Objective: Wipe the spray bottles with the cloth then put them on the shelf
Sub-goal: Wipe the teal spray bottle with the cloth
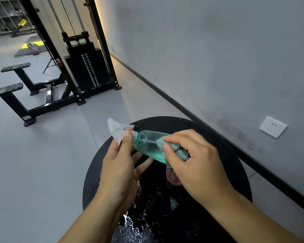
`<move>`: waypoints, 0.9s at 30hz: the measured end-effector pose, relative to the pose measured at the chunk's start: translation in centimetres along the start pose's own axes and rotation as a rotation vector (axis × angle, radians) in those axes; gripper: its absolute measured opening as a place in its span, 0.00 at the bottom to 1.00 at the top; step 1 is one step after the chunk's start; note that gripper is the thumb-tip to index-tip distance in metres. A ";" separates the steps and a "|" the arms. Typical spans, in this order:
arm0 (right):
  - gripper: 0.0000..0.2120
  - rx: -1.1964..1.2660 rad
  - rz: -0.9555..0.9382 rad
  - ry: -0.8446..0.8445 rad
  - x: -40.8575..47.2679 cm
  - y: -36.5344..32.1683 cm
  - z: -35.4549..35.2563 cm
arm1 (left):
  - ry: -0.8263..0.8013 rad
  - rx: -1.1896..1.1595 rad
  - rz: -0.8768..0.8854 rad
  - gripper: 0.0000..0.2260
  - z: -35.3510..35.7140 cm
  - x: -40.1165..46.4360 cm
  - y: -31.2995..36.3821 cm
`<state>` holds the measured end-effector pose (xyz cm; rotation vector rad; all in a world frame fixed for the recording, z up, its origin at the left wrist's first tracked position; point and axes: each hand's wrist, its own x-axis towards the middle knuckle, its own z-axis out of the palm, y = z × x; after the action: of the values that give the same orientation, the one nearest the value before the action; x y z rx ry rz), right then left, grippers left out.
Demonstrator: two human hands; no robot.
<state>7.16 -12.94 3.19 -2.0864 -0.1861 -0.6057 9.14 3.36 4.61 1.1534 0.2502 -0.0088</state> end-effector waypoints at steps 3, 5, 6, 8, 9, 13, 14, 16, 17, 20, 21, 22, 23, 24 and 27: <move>0.07 -0.017 -0.004 0.019 0.0 0.0 0.2 | -0.013 0.001 -0.006 0.10 0.1 -0.2 -0.4; 0.07 -0.022 -0.015 0.044 0.2 -0.2 0.4 | -0.037 0.008 -0.008 0.11 0.4 -0.4 -0.8; 0.07 -0.025 -0.024 0.048 0.3 -0.3 0.6 | -0.052 0.014 -0.010 0.11 0.6 -0.5 -0.9; 0.08 -0.038 -0.056 0.045 0.5 -0.7 0.7 | -0.081 0.034 -0.006 0.12 0.9 -0.7 -1.0; 0.08 -0.045 -0.070 0.047 0.7 -0.7 0.6 | -0.090 0.045 0.001 0.12 0.9 -0.7 -1.0; 0.06 0.019 0.093 0.062 1.6 -0.2 -0.8 | -0.110 0.066 0.047 0.12 0.3 -0.4 -0.6; 0.06 0.037 0.143 0.066 1.8 0.1 -1.2 | -0.106 0.064 0.056 0.12 0.2 -0.3 -0.5; 0.06 0.025 0.179 0.087 1.9 0.6 -1.7 | -0.087 0.051 0.072 0.12 0.2 -0.4 -0.4; 0.06 0.018 0.180 0.091 1.8 0.6 -1.8 | -0.076 0.041 0.079 0.11 0.2 -0.4 -0.3; 0.06 0.027 0.146 0.074 1.2 0.0 -1.5 | -0.029 0.009 0.091 0.08 0.3 -0.2 -0.3; 0.06 0.023 0.117 0.058 0.9 -0.3 -1.3 | -0.019 0.003 0.090 0.08 0.3 -0.2 -0.3; 0.06 0.012 0.075 0.038 0.7 -0.6 -1.0 | -0.015 0.002 0.089 0.08 0.4 -0.2 -0.3; 0.07 -0.005 0.028 0.018 0.6 -0.9 -0.8 | -0.018 0.004 0.086 0.08 0.4 -0.2 -0.3; 0.07 -0.022 -0.012 0.006 0.5 -1.0 -0.6 | -0.023 0.008 0.081 0.09 0.5 -0.3 -0.3; 0.07 -0.009 0.005 0.037 0.8 -0.9 -0.7 | -0.018 0.004 0.077 0.09 0.4 -0.3 -0.2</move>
<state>7.31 -13.09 4.56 -2.0822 -0.1572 -0.6428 8.94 2.86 4.63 1.1656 0.1899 0.0478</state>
